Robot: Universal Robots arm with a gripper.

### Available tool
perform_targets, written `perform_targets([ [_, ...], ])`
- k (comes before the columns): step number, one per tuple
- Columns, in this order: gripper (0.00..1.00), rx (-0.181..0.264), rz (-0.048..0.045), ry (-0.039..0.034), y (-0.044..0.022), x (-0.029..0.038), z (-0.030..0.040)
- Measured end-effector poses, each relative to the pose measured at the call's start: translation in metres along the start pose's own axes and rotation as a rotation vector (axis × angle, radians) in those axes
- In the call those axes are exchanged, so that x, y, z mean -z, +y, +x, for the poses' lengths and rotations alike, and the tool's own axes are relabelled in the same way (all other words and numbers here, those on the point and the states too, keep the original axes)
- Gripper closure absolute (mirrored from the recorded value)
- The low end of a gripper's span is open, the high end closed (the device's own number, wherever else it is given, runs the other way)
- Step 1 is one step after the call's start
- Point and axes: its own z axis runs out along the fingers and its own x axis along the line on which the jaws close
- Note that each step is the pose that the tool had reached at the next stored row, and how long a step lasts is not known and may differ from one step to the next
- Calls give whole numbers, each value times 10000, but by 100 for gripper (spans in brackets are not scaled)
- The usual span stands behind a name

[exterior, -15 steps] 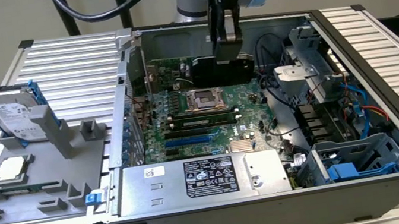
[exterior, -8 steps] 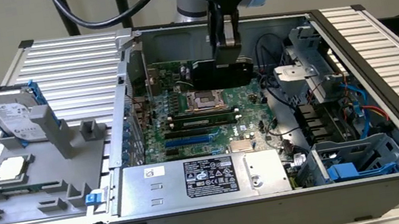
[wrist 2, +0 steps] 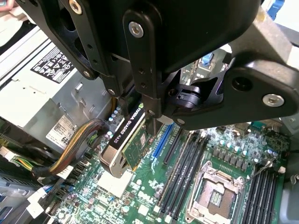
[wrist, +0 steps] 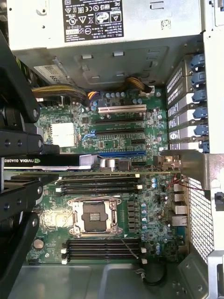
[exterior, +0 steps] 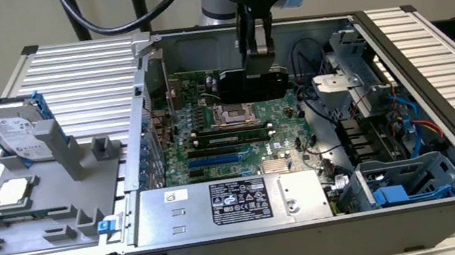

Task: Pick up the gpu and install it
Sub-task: 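Insert the gpu into the slot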

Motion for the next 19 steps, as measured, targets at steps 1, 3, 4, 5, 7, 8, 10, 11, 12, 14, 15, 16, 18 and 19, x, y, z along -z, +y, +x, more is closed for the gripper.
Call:
perform_targets([
  [1,100,0,0,1,0,0,0],
  [3,100,0,1,-1,0,-1,1],
  [4,100,0,1,-1,0,-1,1],
  [5,100,0,0,2,0,0,0],
  [7,100,0,1,4,0,-1,0],
  [8,100,0,1,3,0,-2,0],
  [10,100,0,1,1,0,-8,0],
  [11,100,0,1,3,0,-12,0],
  [12,100,0,1,3,0,-17,0],
  [14,100,0,1,3,0,-31,1],
  [15,100,0,1,4,0,-37,1],
  [16,100,0,1,4,1,-42,1],
  [18,100,0,0,4,1,-54,1],
  [19,100,-1,1,3,1,-61,1],
])
